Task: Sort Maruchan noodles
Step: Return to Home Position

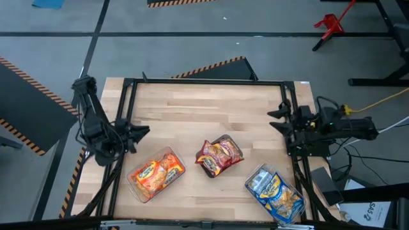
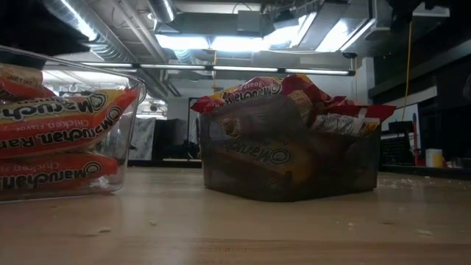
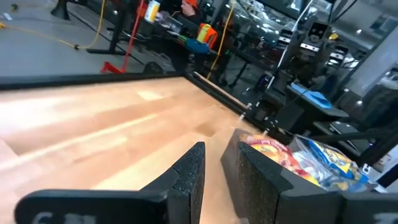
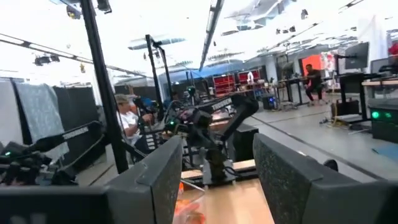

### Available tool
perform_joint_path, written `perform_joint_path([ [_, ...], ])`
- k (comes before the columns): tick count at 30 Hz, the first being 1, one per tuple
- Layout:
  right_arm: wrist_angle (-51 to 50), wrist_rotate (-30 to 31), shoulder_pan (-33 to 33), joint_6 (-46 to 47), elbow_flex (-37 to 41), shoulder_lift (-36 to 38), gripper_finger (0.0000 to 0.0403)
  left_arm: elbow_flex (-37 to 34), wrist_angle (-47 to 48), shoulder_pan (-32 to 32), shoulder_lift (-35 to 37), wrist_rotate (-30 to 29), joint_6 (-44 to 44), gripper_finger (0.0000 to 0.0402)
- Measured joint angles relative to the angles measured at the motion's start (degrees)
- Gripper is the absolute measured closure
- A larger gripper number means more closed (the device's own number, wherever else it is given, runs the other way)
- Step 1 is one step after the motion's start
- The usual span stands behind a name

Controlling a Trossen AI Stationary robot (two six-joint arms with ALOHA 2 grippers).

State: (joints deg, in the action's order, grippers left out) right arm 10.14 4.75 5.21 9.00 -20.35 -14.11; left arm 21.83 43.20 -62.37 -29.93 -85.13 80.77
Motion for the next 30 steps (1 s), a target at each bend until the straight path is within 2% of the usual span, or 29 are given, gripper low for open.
perform_joint_path([
  [3, 3.8, 0.2, 0.0, 1.2, 3.1, 0.9, 0.0217, -4.0, -5.1, -0.9, 0.1, -0.5, 2.0, 0.0318],
  [8, 3.3, 1.3, 0.0, 3.6, 6.4, 1.9, 0.0217, -10.0, -15.4, -1.8, -0.4, -0.9, 2.9, 0.0318],
  [12, 5.0, 3.7, 0.0, 7.9, 6.4, 2.1, 0.0217, -9.2, -19.8, -1.9, 0.4, 1.2, 2.9, 0.0318],
  [14, 6.4, 2.5, 0.0, 9.1, 5.5, 2.0, 0.0217, -5.4, -22.0, -1.9, 1.3, 7.3, -3.6, 0.0318],
  [17, 6.2, -2.0, 0.0, 8.6, 1.4, 2.1, 0.0217, 1.2, -30.0, -0.9, 2.5, 20.2, -23.1, 0.0318],
  [20, -1.5, -3.8, 0.0, 7.2, -3.6, 2.1, 0.0217, 6.5, -41.2, 2.1, 3.3, 34.4, -44.2, 0.0317],
  [23, -10.2, -2.6, -0.7, 5.9, -9.4, 2.0, 0.0217, 9.5, -47.7, 6.7, 5.0, 46.4, -61.3, 0.0317],
  [26, -16.3, -3.1, -2.5, 3.0, -14.8, 2.0, 0.0217, 10.2, -47.3, 11.9, 9.0, 55.1, -71.0, 0.0317],
  [30, -22.9, -5.0, -5.0, 0.7, -21.2, 2.1, 0.0217, 8.6, -45.5, 18.5, 15.0, 64.1, -76.6, 0.0317],
])
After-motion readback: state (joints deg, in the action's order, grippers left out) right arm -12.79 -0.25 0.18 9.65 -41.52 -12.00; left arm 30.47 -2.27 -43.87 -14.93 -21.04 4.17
